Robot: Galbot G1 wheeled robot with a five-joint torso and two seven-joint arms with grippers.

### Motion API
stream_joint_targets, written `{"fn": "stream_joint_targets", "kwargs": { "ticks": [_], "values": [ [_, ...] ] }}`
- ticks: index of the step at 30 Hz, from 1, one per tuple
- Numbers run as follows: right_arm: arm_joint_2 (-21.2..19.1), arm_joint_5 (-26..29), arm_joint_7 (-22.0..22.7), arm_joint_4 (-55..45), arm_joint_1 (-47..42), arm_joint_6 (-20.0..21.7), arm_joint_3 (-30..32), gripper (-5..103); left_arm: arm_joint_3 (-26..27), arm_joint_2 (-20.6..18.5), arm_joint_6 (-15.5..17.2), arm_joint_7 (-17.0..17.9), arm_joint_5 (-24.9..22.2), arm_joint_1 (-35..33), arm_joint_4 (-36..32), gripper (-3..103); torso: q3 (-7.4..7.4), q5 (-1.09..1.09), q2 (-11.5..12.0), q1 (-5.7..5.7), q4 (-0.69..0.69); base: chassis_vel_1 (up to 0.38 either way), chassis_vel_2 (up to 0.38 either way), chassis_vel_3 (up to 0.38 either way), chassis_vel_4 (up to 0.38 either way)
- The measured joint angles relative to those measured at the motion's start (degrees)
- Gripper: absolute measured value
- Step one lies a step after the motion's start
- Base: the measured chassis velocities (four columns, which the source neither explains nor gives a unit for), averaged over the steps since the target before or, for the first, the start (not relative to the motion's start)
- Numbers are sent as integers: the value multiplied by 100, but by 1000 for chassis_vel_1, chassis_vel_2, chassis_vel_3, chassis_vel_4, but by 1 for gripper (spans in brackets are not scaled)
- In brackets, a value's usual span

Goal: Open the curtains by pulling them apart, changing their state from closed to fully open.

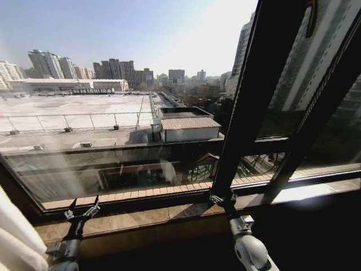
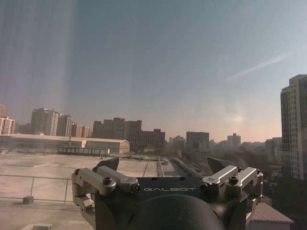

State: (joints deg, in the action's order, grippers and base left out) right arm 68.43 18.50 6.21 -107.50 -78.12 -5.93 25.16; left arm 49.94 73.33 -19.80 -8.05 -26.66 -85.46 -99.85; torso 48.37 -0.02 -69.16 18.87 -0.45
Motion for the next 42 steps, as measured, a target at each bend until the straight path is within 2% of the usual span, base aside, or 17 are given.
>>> {"fn": "stream_joint_targets", "kwargs": {
  "ticks": [12,42],
  "values": [
    [0,0,0,0,0,0,0,100,0,0,0,0,0,0,-1,100,0,0,0,0,-1,-194,-208,199,210],
    [0,0,0,0,0,0,0,100,1,1,-1,-4,2,-1,-2,100,0,0,0,1,-2,-350,-349,347,354]
  ]
}}
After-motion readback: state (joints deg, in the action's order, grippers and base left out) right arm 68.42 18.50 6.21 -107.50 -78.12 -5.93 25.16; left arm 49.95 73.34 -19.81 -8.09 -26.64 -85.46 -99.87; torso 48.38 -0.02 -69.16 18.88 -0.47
